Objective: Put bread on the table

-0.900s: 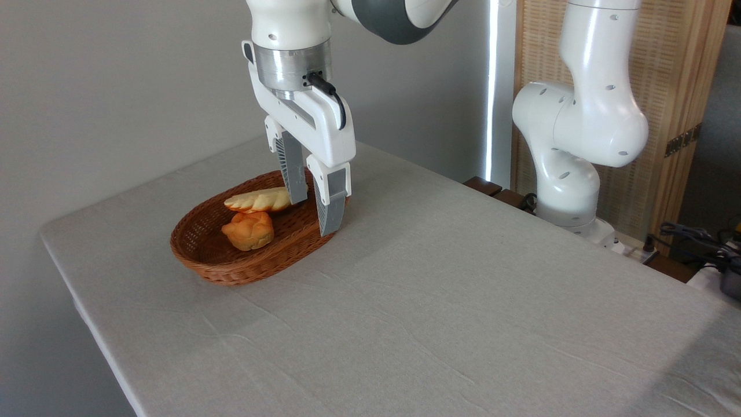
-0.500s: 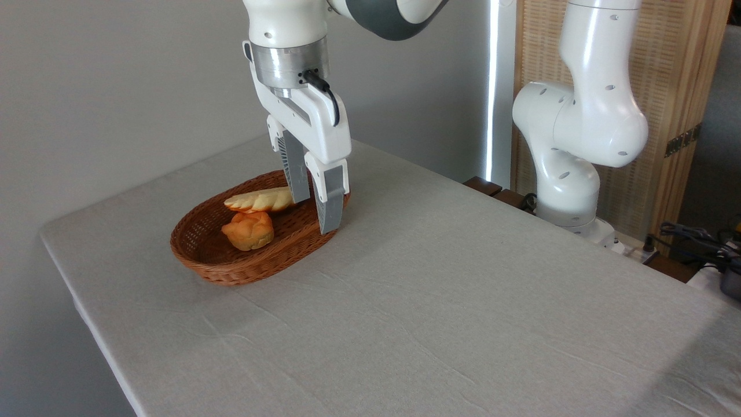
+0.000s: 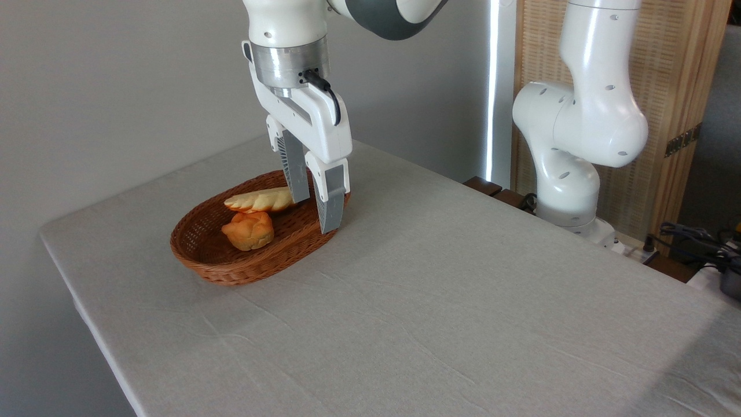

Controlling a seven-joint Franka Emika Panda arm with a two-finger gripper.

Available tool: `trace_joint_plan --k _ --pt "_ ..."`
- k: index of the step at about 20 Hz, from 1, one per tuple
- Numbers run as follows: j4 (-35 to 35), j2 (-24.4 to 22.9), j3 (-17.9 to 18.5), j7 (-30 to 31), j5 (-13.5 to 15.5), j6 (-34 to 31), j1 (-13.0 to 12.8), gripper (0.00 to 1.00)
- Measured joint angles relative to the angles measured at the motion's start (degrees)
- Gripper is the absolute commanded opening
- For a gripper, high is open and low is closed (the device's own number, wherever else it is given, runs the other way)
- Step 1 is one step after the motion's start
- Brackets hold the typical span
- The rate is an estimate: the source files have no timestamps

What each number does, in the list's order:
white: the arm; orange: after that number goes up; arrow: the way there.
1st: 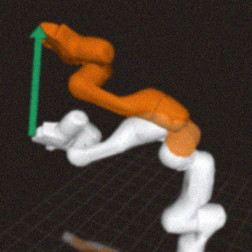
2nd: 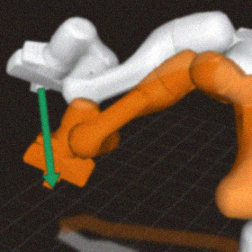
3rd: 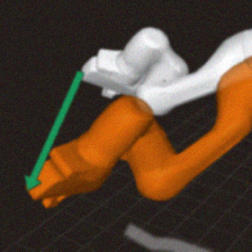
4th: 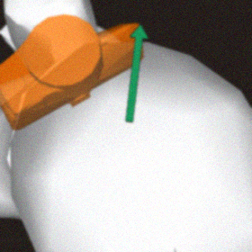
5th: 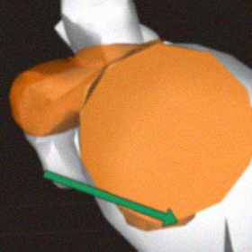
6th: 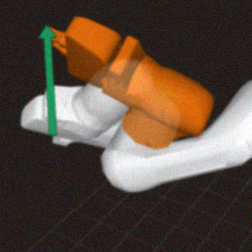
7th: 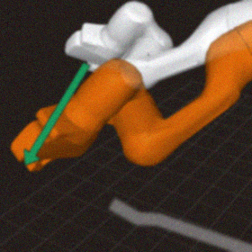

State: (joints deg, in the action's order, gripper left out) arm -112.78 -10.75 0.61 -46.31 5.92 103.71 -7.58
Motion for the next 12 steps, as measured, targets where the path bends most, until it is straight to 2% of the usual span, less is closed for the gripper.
trace_joint_plan --k 2,4,9,12 --pt "0.06 -0.10 -0.68 1.97 0.70 0.00 -0.25 1.00" --pt "0.11 -0.15 -3.14 4.07 1.28 0.00 -0.61 1.00" --pt "0.08 0.27 -14.06 13.73 4.27 0.99 -1.41 1.00" --pt "-0.03 1.71 -18.81 17.72 5.75 2.81 -1.57 1.00"
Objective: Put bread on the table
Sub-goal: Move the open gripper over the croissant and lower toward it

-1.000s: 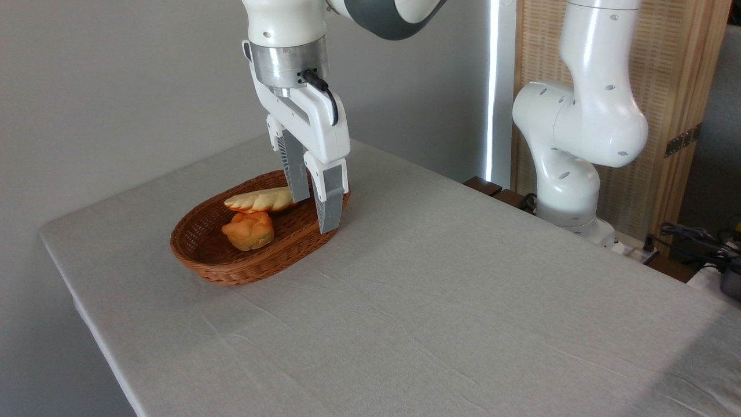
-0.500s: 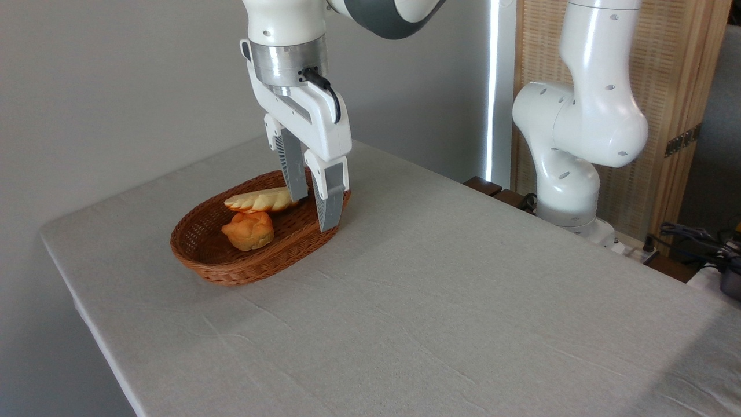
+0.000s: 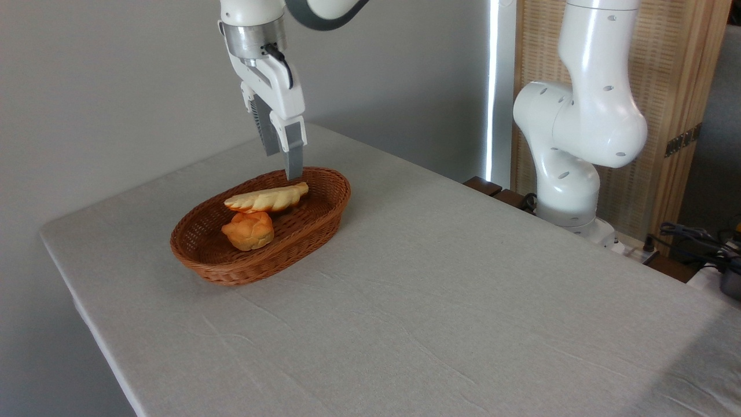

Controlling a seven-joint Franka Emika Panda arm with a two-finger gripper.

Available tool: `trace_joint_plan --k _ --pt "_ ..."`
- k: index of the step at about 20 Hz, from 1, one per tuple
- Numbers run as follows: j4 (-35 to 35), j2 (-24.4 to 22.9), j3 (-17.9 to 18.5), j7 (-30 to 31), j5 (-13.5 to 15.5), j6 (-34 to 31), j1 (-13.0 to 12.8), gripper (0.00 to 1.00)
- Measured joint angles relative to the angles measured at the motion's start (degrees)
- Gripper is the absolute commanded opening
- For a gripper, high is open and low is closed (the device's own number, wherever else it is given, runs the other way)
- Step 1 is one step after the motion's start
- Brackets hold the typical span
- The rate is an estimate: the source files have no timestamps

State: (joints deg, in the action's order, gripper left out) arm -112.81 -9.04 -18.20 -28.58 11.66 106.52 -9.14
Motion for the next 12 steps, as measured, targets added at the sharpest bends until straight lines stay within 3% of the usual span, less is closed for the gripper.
trace_joint_plan --k 6,12 --pt "-0.26 6.92 -7.27 11.36 0.89 9.65 -0.03 1.00" --pt "-0.23 10.36 -8.28 14.15 0.89 12.81 0.05 1.00"
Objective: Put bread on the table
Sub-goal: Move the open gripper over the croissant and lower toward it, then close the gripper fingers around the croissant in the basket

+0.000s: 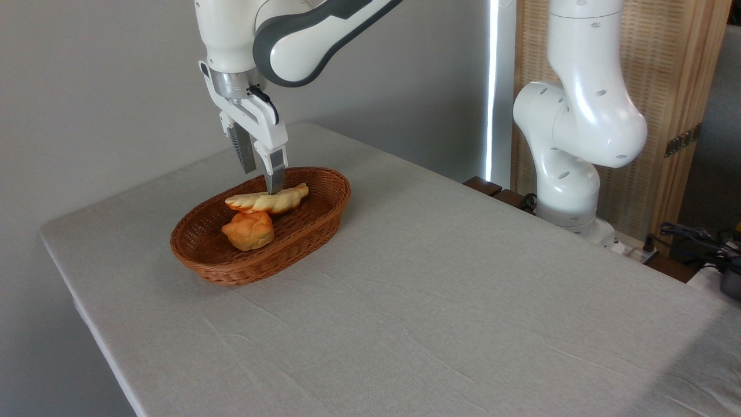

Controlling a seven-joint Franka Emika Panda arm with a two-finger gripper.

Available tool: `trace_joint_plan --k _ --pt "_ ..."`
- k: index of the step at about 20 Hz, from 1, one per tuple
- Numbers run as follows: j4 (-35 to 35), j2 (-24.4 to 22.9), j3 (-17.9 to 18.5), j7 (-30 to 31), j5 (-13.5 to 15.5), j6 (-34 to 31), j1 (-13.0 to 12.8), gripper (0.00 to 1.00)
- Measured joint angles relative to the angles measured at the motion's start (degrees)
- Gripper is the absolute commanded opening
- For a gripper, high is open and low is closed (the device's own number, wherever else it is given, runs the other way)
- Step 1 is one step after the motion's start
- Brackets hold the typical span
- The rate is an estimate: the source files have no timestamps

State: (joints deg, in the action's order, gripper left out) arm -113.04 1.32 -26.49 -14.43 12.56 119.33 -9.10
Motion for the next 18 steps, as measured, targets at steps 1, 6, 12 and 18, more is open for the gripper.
trace_joint_plan --k 1,6,12,18 --pt "0.00 0.08 0.04 0.00 -0.01 0.00 0.10 1.00" --pt "-0.05 0.88 1.88 0.00 -3.99 -0.11 1.04 1.00" --pt "-0.11 1.14 2.90 -0.20 -5.96 -0.99 1.24 0.94" --pt "-0.20 1.14 2.90 -2.25 -8.44 -3.61 1.24 0.06"
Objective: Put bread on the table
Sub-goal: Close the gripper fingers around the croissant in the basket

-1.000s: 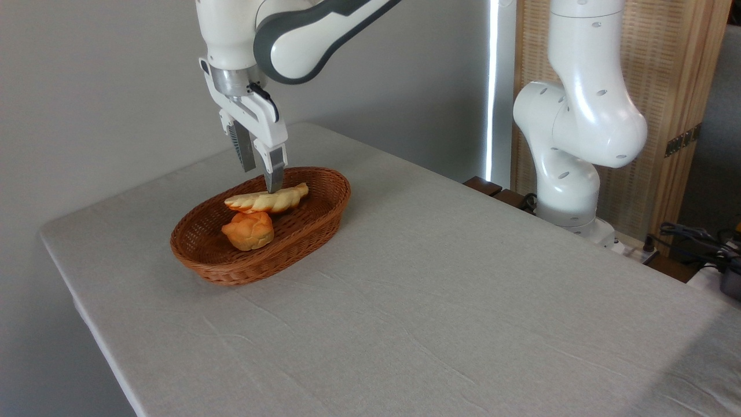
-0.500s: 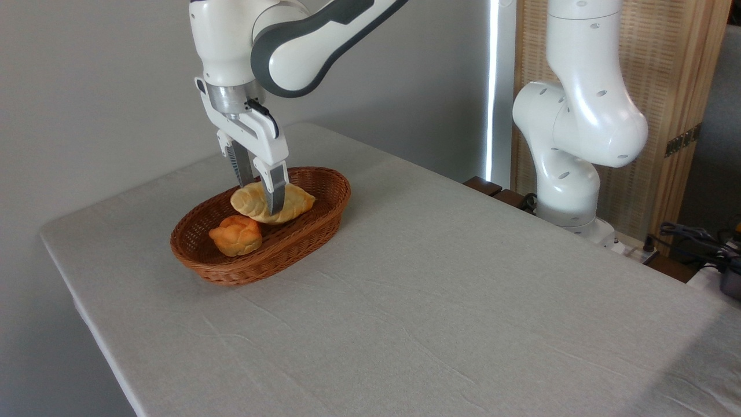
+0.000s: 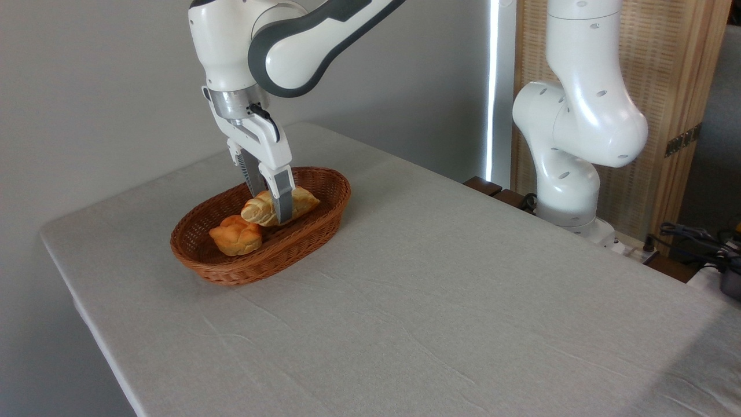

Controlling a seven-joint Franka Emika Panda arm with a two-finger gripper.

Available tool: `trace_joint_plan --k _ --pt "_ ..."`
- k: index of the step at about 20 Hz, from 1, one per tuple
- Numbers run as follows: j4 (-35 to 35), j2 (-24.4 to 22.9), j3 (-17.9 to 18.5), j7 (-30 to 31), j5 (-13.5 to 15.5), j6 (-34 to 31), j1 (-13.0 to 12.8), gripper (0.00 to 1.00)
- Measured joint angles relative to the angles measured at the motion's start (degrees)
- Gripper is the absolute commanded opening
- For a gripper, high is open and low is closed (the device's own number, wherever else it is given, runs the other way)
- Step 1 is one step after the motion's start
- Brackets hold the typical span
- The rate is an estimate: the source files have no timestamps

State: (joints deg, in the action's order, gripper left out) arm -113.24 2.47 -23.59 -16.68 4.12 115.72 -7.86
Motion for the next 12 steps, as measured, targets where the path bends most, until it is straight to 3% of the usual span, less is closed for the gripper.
trace_joint_plan --k 12 --pt "-0.02 0.01 0.00 -0.14 -0.03 -0.18 -0.02 0.07"
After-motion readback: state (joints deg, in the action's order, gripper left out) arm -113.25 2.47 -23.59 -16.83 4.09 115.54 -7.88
